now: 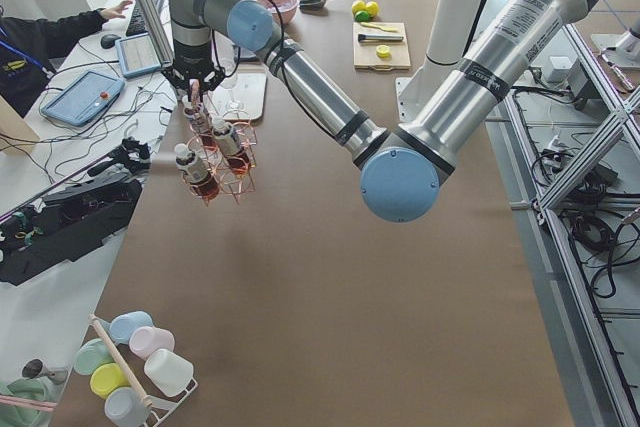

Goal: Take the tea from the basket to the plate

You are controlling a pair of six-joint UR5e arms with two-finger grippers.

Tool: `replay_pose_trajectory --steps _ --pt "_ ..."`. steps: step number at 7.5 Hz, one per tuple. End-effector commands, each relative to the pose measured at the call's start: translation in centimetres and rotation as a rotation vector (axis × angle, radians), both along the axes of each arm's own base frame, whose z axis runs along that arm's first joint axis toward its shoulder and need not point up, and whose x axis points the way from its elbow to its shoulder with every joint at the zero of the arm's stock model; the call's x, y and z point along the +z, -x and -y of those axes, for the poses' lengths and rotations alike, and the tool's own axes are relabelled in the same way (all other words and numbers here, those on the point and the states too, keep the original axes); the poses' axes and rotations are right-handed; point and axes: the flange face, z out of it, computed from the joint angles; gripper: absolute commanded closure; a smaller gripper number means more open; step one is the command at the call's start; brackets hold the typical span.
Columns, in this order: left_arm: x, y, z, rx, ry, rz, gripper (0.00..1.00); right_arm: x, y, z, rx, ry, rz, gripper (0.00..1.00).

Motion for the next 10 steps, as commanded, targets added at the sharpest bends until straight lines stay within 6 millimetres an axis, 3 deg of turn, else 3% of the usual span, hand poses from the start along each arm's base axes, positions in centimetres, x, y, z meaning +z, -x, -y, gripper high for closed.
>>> replay_pose_trajectory --steps 1,3,4,5,6,7,9,10 --pt "-0.1 2.2 -8.2 -0.070 0.030 -0.029 1.00 -0.1 0.0 0.0 0.001 0.001 0.004 0.00" --pt "1.3 3.2 -14.4 -0.140 0.081 -0.066 1.00 -0.6 0.1 0.3 0.006 -0.005 0.005 0.00" --pt "1.2 2.7 -17.1 -0.125 0.064 -0.075 1.00 -0.4 0.1 0.3 0.006 -0.002 0.005 0.00" --pt "0.0 -0.1 -18.4 -0.066 0.038 -0.081 1.00 -0.4 0.1 0.3 0.003 -0.004 0.006 0.00" --pt "-1.0 -3.8 -18.7 0.001 0.019 -0.095 1.00 -0.2 0.0 0.0 0.000 -0.001 0.014 0.00" --pt "-3.4 -8.5 -19.2 0.040 -0.002 -0.144 1.00 -0.8 0.3 0.2 0.000 0.006 0.052 0.00" --pt "-10.0 -17.8 -21.2 0.092 -0.051 -0.184 1.00 -0.9 0.4 0.2 -0.001 0.009 0.063 0.00" --pt "-12.9 -23.2 -23.4 0.133 -0.044 -0.212 1.00 -0.7 0.3 -0.1 -0.002 0.012 0.068 0.00"
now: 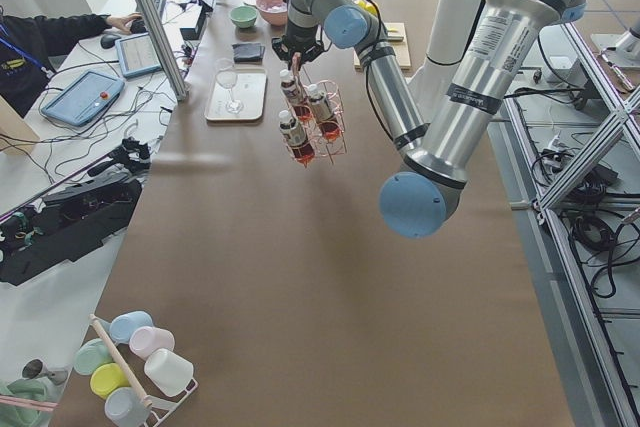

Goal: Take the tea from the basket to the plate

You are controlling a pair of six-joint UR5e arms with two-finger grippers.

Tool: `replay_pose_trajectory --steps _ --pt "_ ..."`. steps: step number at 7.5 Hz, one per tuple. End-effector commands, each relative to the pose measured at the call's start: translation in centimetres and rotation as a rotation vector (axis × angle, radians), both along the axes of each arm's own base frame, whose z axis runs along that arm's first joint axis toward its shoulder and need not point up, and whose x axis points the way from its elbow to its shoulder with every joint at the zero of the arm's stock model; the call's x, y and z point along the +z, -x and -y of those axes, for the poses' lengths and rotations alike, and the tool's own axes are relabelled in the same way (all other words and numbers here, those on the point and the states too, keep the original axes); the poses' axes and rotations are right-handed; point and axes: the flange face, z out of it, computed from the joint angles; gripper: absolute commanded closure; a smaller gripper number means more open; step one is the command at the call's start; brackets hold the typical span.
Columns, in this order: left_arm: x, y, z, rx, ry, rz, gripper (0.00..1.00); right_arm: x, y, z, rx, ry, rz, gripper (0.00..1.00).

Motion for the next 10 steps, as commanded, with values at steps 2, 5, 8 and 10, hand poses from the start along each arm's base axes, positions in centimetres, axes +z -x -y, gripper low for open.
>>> replay_pose_trajectory --steps 2,5,8,10 --pt "-9.3 -15.0 -4.0 0.082 -0.010 -0.064 1.00 1.0 -0.4 -1.3 -0.003 0.014 0.008 0.00" --pt "-12.1 -20.9 -5.6 0.119 -0.017 -0.063 1.00 0.6 -0.5 -1.4 0.000 0.010 0.020 0.00" --pt "-12.3 -22.5 -6.8 0.143 -0.039 -0.080 1.00 0.0 -0.3 -1.0 0.007 0.022 0.042 0.00" --pt "-13.0 -23.2 -7.4 0.146 -0.031 -0.090 1.00 -2.6 1.6 0.7 0.069 0.117 0.134 0.00"
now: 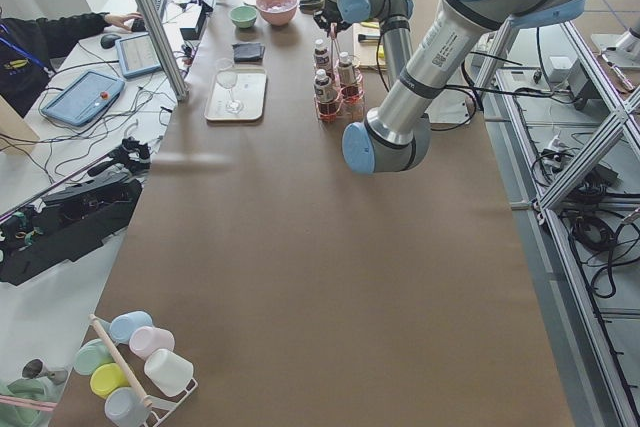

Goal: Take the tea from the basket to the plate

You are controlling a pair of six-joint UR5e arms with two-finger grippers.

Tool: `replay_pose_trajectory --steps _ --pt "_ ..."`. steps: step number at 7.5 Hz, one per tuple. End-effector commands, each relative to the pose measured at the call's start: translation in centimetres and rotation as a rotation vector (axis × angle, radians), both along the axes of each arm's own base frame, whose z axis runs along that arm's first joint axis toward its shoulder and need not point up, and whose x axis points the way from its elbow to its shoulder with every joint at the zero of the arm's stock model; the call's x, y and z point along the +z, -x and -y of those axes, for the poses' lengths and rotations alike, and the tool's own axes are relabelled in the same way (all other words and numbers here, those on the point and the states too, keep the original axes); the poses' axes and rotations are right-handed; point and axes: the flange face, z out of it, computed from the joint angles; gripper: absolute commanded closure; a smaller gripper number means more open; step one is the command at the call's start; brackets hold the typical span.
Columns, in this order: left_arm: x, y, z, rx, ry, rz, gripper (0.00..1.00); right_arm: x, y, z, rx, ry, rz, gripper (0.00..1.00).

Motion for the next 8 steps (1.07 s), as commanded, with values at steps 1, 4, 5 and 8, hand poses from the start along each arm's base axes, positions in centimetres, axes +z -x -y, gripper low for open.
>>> replay_pose_trajectory --steps 1,4,5,8 --pt "-0.8 -0.8 -0.5 0.003 0.006 -0.011 1.00 -4.1 3.9 1.9 0.086 0.174 0.109 0.00" --pt "-0.7 -0.6 -0.8 0.006 0.005 -0.012 1.00 -14.7 14.3 5.3 0.181 0.374 0.118 0.00" --pt "-0.6 -0.4 -0.9 0.006 0.004 -0.015 1.00 -19.3 18.1 5.7 0.207 0.439 0.126 0.00" --pt "0.1 -0.3 -0.9 0.004 0.009 -0.007 1.00 -26.3 25.6 7.8 0.200 0.570 0.142 0.00"
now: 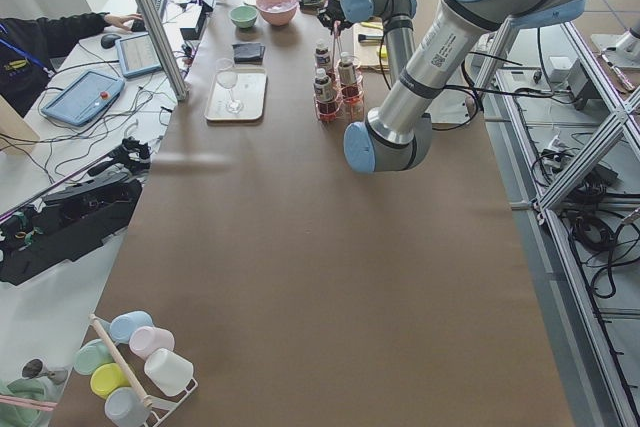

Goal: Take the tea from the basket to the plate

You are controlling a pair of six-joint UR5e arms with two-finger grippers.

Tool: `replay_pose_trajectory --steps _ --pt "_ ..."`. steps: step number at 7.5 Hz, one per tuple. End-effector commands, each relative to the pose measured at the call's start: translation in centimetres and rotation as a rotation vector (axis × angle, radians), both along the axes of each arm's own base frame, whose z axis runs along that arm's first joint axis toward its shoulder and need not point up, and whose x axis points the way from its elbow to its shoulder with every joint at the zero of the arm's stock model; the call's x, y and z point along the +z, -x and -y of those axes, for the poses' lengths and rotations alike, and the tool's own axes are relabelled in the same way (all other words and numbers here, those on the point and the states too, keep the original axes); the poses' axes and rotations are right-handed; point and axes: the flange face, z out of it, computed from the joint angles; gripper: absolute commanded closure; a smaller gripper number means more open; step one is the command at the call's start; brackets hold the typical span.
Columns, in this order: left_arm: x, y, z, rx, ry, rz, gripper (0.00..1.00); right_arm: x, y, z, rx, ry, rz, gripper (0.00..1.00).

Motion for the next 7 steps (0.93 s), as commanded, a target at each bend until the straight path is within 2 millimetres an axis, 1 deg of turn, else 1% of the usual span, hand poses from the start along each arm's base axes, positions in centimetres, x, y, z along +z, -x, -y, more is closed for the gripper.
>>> replay_pose_trajectory --steps 1,2,3,4,5,6,7 --pt "0.9 -0.1 0.1 0.000 -0.003 -0.003 1.00 -5.5 4.2 2.1 -0.042 0.113 0.082 0.00" --pt "1.4 -0.2 0.2 -0.001 0.001 0.002 1.00 -8.4 5.3 3.6 -0.041 0.133 0.097 0.00" --pt "1.4 -0.1 0.1 0.000 0.000 0.002 1.00 -11.7 8.4 3.3 -0.041 0.191 0.080 0.00" --pt "1.5 -0.2 0.2 -0.001 0.003 0.005 1.00 -12.5 10.4 2.2 -0.070 0.194 0.078 0.00" --pt "1.5 -0.3 0.2 -0.001 0.002 0.005 1.00 -12.8 11.6 1.3 -0.085 0.218 0.072 0.00" --pt "1.5 -0.3 0.2 -0.001 0.002 0.005 1.00 -13.8 13.8 -0.1 -0.108 0.226 0.062 0.00" --pt "1.5 -0.2 0.1 0.000 0.002 0.003 1.00 -13.8 15.4 -1.3 -0.135 0.228 0.057 0.00"
